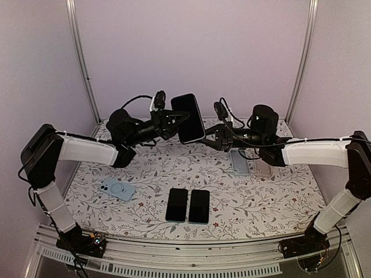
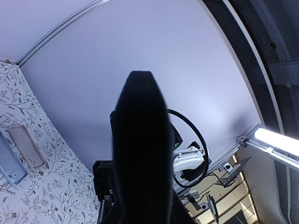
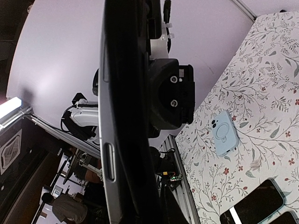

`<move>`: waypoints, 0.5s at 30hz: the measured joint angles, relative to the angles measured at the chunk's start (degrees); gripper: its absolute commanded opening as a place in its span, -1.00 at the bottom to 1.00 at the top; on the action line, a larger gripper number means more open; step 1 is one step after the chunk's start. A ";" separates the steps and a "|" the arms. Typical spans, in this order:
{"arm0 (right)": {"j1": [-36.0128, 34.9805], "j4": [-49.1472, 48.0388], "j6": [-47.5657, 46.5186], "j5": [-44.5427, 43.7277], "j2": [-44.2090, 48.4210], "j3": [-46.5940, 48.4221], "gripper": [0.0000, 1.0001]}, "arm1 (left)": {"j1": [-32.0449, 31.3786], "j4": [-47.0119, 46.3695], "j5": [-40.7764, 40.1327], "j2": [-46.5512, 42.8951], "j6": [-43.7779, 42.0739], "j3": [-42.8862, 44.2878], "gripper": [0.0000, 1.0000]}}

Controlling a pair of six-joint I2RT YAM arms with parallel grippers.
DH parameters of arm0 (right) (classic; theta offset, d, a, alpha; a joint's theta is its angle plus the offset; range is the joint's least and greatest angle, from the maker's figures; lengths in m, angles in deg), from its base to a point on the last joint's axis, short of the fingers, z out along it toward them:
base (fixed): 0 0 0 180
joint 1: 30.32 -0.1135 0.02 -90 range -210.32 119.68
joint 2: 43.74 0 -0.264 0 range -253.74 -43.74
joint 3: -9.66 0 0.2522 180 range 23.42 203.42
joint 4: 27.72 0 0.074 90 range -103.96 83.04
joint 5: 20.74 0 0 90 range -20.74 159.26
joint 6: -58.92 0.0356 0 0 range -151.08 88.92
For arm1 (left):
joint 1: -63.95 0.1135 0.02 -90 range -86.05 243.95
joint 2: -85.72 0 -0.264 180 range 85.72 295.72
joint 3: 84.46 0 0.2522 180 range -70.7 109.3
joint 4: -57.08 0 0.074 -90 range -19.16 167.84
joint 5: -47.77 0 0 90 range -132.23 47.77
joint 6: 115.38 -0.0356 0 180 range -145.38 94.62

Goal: Take the phone out of the phone case
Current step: Remove the corner of the phone case from the bottom right corner of the phone case.

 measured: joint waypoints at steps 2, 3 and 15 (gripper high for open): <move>-0.26 0.55 -0.07 0.85 -0.13 0.00 -1.00 | 0.22 1.27 1.31 -0.46 -0.37 -0.02 -0.66; -0.26 0.94 -0.24 1.27 -0.13 0.04 -1.00 | 0.31 1.79 1.88 -0.59 -0.42 -0.02 -0.74; -0.68 13.68 -9.55 -2.95 2.23 2.03 -1.00 | 1.27 3.50 4.59 -0.87 0.33 -0.52 -1.00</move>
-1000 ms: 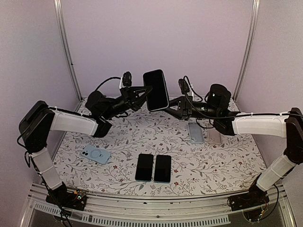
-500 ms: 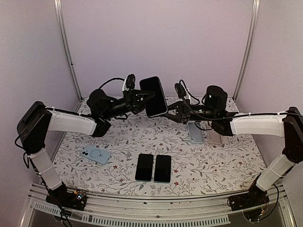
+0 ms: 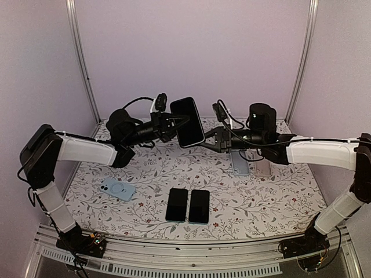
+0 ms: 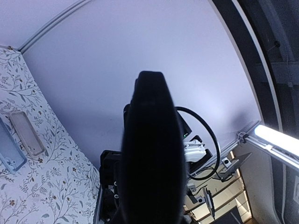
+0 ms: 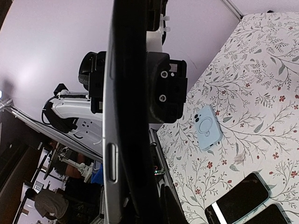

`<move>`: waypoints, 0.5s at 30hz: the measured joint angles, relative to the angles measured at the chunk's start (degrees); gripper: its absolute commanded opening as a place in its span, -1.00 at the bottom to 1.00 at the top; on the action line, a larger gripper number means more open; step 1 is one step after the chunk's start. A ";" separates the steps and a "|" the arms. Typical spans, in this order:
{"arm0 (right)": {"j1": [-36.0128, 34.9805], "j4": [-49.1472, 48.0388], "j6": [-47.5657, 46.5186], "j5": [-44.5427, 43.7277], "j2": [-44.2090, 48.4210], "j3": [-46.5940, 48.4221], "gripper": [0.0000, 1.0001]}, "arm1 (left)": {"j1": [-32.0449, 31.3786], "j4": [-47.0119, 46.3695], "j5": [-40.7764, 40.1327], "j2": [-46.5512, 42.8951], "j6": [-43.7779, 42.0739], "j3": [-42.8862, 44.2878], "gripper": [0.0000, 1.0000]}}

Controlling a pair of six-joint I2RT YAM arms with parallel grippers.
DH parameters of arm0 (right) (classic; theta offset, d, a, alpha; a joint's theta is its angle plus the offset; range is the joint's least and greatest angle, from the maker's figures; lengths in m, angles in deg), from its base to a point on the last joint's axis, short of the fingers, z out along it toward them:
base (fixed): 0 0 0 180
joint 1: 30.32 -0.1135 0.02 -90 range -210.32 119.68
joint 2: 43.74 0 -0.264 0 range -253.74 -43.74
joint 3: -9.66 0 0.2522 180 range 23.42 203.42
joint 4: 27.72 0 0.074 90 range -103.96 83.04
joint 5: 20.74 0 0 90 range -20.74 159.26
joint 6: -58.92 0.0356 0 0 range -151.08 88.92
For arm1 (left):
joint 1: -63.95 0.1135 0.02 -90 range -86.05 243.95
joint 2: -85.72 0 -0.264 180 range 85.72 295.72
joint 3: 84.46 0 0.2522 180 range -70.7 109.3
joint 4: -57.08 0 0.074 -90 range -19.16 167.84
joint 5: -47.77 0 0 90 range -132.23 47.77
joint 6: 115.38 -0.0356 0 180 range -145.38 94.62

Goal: Take the phone out of the phone case
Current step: Remove the corner of the phone case from the bottom right corner of the phone case.

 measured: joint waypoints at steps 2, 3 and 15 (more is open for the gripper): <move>-0.66 1.55 -1.60 -1.66 1.16 0.02 -1.00 | -0.26 -1.40 -0.28 0.04 1.51 -0.17 -1.00; -0.90 2.01 -2.21 -2.23 1.60 0.11 -1.00 | -0.42 -2.45 -0.52 0.20 2.38 -0.17 -1.00; -4.11 8.13 -9.64 -14.32 5.86 0.63 -1.00 | -1.40 -8.68 -2.23 1.88 9.27 -0.07 -1.00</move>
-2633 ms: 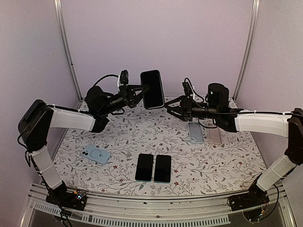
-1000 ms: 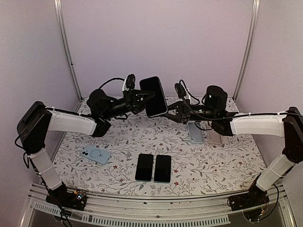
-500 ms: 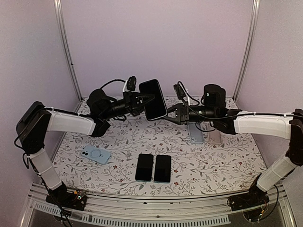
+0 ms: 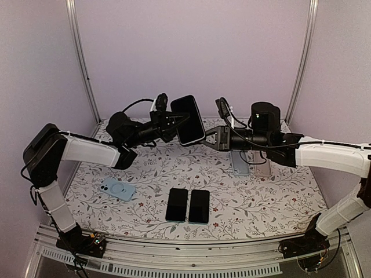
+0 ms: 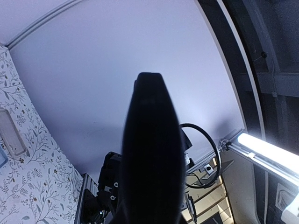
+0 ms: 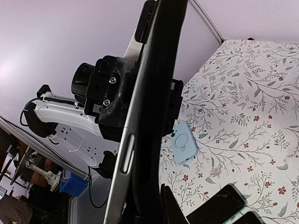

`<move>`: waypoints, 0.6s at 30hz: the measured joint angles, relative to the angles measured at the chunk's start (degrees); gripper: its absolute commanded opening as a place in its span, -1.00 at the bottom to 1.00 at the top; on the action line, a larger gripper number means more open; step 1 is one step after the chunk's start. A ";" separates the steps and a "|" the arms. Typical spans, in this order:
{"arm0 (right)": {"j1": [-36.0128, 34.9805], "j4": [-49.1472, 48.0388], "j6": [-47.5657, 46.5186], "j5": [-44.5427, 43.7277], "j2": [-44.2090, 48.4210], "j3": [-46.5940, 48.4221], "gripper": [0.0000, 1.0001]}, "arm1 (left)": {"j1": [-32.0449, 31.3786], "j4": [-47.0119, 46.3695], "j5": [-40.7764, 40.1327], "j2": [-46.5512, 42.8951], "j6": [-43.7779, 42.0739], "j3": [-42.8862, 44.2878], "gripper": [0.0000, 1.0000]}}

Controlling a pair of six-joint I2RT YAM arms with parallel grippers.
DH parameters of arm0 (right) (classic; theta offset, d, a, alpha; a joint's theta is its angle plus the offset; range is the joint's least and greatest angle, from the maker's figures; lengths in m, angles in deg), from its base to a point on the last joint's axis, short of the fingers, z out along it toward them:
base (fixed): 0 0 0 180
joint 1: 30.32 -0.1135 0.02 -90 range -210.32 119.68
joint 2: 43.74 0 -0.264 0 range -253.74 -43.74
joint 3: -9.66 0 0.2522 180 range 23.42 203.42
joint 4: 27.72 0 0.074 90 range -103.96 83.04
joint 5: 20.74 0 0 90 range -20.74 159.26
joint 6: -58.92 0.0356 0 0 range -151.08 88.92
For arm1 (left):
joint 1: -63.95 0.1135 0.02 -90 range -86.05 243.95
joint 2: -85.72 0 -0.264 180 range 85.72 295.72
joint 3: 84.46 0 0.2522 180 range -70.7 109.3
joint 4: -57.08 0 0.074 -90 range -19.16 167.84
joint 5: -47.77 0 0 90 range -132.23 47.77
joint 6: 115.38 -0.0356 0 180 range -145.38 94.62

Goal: Take the phone out of the phone case
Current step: Remove the corner of the phone case from the bottom right corner of the phone case.

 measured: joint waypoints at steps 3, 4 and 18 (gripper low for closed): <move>-0.48 1.42 -1.46 -2.19 0.68 -0.02 -1.00 | -0.22 0.31 -0.39 0.00 0.15 0.00 -1.00; -0.59 1.75 -1.79 -2.64 0.83 -0.02 -1.00 | -0.28 0.46 -0.48 0.00 0.24 0.04 -1.00; -0.72 3.93 -3.41 -5.60 1.05 -0.02 -0.87 | -0.42 3.89 -0.02 0.11 -0.15 0.63 -1.00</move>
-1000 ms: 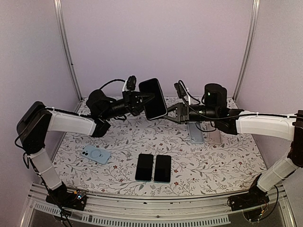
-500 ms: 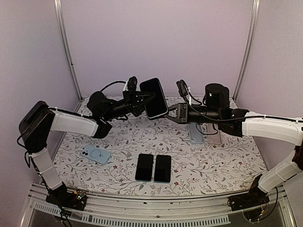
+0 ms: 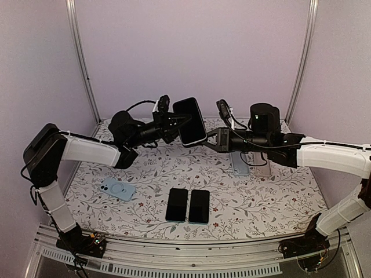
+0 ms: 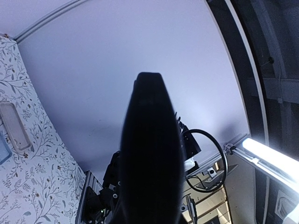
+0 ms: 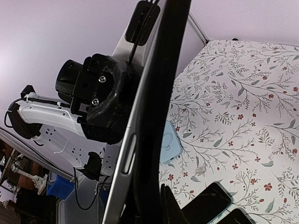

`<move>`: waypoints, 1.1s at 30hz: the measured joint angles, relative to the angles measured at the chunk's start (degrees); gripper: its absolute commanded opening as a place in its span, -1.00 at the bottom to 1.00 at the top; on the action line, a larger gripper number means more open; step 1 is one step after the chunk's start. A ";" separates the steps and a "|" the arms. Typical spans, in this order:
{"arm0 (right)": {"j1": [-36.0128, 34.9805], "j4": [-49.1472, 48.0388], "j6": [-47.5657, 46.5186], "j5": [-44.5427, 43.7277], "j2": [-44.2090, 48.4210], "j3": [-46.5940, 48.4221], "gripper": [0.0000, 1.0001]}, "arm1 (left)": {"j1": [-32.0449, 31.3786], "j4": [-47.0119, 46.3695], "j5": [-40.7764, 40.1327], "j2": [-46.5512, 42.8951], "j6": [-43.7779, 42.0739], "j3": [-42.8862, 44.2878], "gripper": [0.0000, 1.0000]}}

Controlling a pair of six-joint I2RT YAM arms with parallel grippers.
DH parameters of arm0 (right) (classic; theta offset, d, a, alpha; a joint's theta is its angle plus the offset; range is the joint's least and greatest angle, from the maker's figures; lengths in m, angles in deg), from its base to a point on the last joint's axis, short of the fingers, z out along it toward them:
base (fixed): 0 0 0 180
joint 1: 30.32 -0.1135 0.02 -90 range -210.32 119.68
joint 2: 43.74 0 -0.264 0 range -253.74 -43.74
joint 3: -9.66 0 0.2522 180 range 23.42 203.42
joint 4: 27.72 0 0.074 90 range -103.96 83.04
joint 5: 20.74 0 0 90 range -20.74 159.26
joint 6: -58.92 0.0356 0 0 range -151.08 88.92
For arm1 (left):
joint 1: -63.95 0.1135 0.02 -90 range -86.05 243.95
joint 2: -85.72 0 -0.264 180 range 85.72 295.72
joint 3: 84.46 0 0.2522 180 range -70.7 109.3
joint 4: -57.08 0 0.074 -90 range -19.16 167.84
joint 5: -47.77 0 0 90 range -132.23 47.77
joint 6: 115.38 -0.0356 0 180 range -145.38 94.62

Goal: Take the phone out of the phone case
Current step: Remove the corner of the phone case from the bottom right corner of the phone case.

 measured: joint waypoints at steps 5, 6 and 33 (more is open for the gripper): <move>0.00 2.14 0.55 -0.79 0.00 0.02 -0.63 | 0.17 4.33 0.57 -0.52 -2.97 0.20 -1.00; 0.00 2.40 0.79 -0.76 0.00 0.02 -0.59 | 0.33 5.46 0.61 -0.90 -3.72 0.20 -1.00; 4.57 -4.59 8.72 14.49 2.99 -0.09 -0.12 | 5.75 21.53 1.25 -11.52 -15.96 -1.73 -1.00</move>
